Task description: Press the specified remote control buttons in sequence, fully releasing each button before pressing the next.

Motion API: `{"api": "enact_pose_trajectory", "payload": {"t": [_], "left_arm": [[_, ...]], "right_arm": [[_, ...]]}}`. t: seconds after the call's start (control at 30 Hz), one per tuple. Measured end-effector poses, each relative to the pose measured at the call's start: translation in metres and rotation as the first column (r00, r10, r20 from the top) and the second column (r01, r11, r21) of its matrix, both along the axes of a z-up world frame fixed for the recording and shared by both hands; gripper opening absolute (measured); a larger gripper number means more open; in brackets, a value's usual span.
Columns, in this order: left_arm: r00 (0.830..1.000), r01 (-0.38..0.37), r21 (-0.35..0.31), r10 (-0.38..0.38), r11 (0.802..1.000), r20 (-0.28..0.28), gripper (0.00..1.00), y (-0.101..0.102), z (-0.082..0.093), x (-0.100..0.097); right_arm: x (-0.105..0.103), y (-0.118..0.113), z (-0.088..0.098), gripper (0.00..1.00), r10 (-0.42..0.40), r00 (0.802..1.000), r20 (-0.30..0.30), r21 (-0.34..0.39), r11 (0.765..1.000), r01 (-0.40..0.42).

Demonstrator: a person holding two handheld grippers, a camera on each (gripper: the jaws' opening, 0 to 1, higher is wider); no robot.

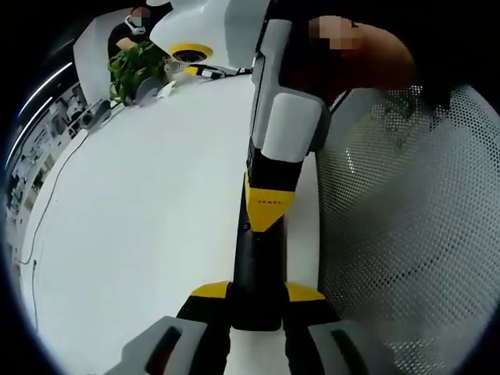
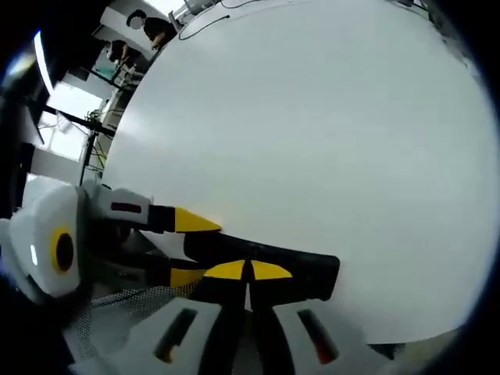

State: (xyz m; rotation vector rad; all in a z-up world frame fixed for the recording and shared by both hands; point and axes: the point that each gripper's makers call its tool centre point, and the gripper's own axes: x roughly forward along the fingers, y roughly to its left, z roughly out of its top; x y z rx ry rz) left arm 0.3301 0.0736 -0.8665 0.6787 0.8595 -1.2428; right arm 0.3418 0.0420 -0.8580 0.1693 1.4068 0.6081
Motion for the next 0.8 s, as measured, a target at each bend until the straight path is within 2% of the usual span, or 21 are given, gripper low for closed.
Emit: {"api": "enact_pose_trajectory", "payload": {"t": [0.17, 0.27, 0.37, 0.47, 0.6, 0.8], "left_arm": [[1.0, 0.001, -0.003, -0.001, 1.0, -0.001, 0.24, 0.0, 0.001, -0.001], [1.0, 0.004, 0.002, -0.004, 1.0, 0.001, 0.25, 0.0, 0.001, -0.001], [1.0, 0.008, 0.005, -0.008, 1.0, 0.003, 0.25, 0.0, 0.001, -0.001], [1.0, 0.008, 0.006, -0.008, 1.0, 0.003, 0.25, 0.0, 0.001, -0.001], [1.0, 0.008, 0.005, -0.008, 1.0, 0.003, 0.25, 0.0, 0.0, -0.001], [1.0, 0.011, 0.004, -0.011, 1.0, 0.004, 0.25, 0.0, 0.001, -0.001]], "right_arm": [[-0.003, -0.004, 0.0, 0.0, 0.003, 1.0, -0.015, -0.02, 1.0, -0.004], [-0.003, -0.005, 0.005, 0.0, -0.029, 0.999, -0.037, 0.009, 1.0, 0.029], [-0.014, -0.003, 0.008, 0.0, -0.036, 0.991, -0.127, 0.031, 0.999, 0.04], [-0.012, -0.003, 0.005, 0.0, -0.035, 0.993, -0.109, 0.021, 0.999, 0.038], [-0.013, -0.006, -0.001, 0.0, -0.006, 0.996, -0.087, -0.033, 0.999, 0.003], [-0.014, -0.005, -0.002, 0.0, 0.013, 0.997, -0.082, -0.038, 0.999, -0.016]]}}
